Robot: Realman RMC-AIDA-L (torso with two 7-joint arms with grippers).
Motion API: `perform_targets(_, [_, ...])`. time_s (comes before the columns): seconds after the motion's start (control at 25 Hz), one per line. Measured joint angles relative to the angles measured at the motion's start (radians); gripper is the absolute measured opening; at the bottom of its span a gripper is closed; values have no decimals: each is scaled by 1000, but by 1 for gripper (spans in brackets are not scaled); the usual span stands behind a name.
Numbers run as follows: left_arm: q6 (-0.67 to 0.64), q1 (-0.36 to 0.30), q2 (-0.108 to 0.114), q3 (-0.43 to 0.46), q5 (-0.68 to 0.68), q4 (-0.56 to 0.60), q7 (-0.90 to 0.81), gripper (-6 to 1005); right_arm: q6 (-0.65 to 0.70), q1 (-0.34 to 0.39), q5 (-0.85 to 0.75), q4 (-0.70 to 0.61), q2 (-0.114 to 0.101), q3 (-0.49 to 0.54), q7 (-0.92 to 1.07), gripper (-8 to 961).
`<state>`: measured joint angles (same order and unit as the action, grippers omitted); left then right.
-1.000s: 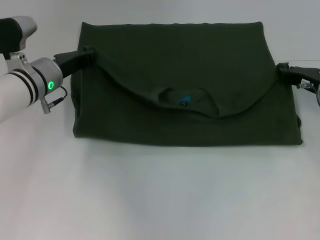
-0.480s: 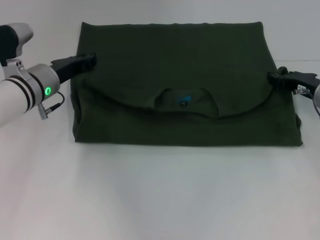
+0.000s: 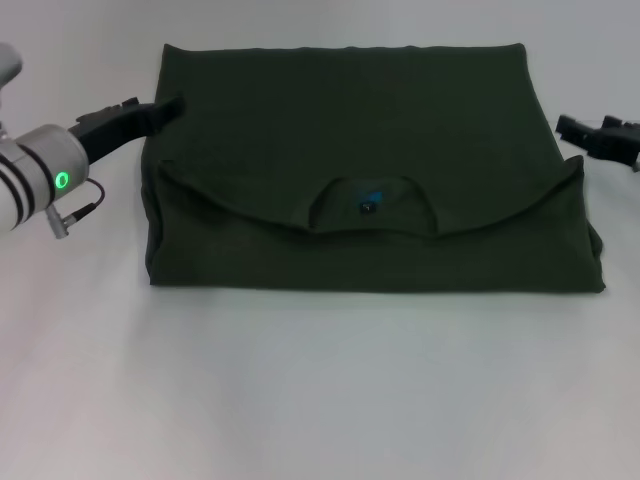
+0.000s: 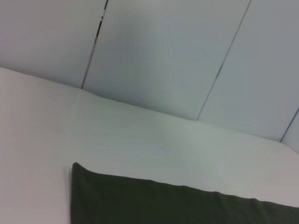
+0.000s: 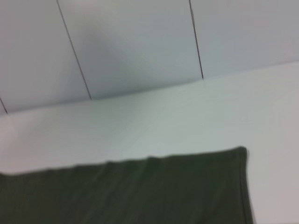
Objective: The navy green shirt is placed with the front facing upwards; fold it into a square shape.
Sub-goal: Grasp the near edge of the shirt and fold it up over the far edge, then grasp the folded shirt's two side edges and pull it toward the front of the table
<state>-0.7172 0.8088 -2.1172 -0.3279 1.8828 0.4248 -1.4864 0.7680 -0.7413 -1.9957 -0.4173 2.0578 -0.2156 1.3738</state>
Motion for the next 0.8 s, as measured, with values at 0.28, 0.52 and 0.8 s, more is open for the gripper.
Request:
perform_targets(0.28, [-64,-66,-22,-130,2,100,-90,810,120,72,22,-35,-27,-61,110,734])
perform_targets(0.52, [-246,-156,-23,-240,6,179,-147,890,276,160,20,-99,-64,-247,331,754])
perform_targets(0.8, [-392,-279,-30,-283,8,274,-185,889,479,216,-24,-153,-125,-335,555,749])
